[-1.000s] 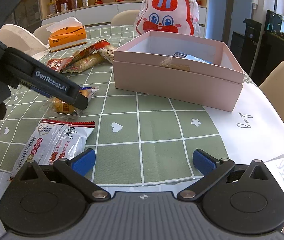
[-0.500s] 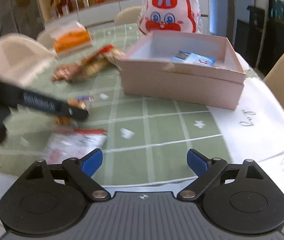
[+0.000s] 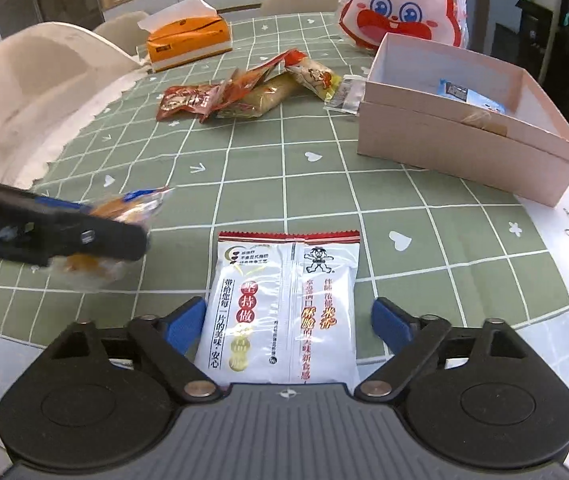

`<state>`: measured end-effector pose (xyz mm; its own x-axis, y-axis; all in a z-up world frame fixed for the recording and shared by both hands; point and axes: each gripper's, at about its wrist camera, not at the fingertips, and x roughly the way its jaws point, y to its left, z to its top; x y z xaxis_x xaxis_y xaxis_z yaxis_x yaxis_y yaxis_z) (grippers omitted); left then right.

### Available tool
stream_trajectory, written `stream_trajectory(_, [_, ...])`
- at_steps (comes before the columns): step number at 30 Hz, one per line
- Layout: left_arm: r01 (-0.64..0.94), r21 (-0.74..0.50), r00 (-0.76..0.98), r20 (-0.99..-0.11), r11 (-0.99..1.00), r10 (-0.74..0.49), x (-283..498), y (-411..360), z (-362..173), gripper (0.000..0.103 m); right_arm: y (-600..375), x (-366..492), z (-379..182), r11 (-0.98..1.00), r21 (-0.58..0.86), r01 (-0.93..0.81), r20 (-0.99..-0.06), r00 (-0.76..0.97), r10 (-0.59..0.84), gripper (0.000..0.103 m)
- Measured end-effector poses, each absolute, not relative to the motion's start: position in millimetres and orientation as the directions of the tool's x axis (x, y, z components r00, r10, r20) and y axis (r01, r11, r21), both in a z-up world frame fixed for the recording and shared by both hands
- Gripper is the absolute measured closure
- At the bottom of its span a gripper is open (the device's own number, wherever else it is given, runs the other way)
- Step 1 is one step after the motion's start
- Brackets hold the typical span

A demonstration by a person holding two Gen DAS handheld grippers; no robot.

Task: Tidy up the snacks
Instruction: 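Lift the round bread bun with left tool and carry it to the pink box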

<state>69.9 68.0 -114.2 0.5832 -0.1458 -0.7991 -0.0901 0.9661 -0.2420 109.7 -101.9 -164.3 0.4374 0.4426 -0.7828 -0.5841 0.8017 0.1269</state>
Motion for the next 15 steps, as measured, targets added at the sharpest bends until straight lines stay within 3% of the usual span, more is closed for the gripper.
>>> stream_trajectory(4, [-0.056, -0.287, 0.549, -0.809, 0.956, -0.21, 59, 68, -118, 0.039, -112, 102, -152, 0.815, 0.147, -0.56, -0.802, 0.415, 0.43, 0.027])
stream_trajectory(8, [0.003, -0.344, 0.518, -0.802, 0.939, -0.296, 61, 55, -122, 0.039, -132, 93, -127, 0.831, 0.08, -0.551, -0.796, 0.466, 0.386, 0.027])
stream_trajectory(15, [0.119, -0.442, 0.56, -0.709, 0.889, -0.428, 99, 24, -88, 0.039, -182, 110, -52, 0.876, -0.031, -0.481, -0.706, 0.631, 0.321, 0.027])
